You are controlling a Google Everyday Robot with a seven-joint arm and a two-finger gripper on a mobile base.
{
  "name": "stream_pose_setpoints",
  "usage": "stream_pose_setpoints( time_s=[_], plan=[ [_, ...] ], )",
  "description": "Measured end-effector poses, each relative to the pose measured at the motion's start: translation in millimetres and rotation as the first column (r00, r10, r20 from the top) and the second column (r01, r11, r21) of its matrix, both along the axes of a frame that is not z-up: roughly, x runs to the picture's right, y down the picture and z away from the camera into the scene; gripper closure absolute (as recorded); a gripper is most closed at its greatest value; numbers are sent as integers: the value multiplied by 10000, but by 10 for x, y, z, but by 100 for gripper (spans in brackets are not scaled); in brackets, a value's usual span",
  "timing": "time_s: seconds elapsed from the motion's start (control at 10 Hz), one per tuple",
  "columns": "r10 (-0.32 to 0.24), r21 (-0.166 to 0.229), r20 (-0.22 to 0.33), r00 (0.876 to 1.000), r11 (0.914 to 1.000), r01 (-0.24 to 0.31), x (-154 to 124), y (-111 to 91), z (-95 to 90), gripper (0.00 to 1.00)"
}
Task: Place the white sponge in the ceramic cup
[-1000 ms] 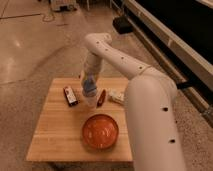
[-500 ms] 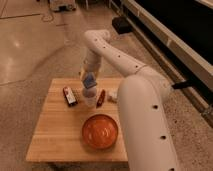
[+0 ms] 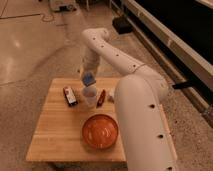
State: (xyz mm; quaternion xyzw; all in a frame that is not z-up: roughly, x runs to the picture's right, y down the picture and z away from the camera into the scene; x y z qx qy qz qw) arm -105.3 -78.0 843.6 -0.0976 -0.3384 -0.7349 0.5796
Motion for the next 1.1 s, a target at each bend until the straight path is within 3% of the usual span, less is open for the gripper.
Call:
stream_pose_setpoints(
  time_s=[0.6,0.9,1.1],
  plan=[
    [119,-338,2,9999,9994,-119,-94,627,-378,84],
    [-151,-261,-183,9997,9996,146,-152,734,-298,84],
    [-304,-169,-282,9991,9994,299,-171,698,-195,84]
  ],
)
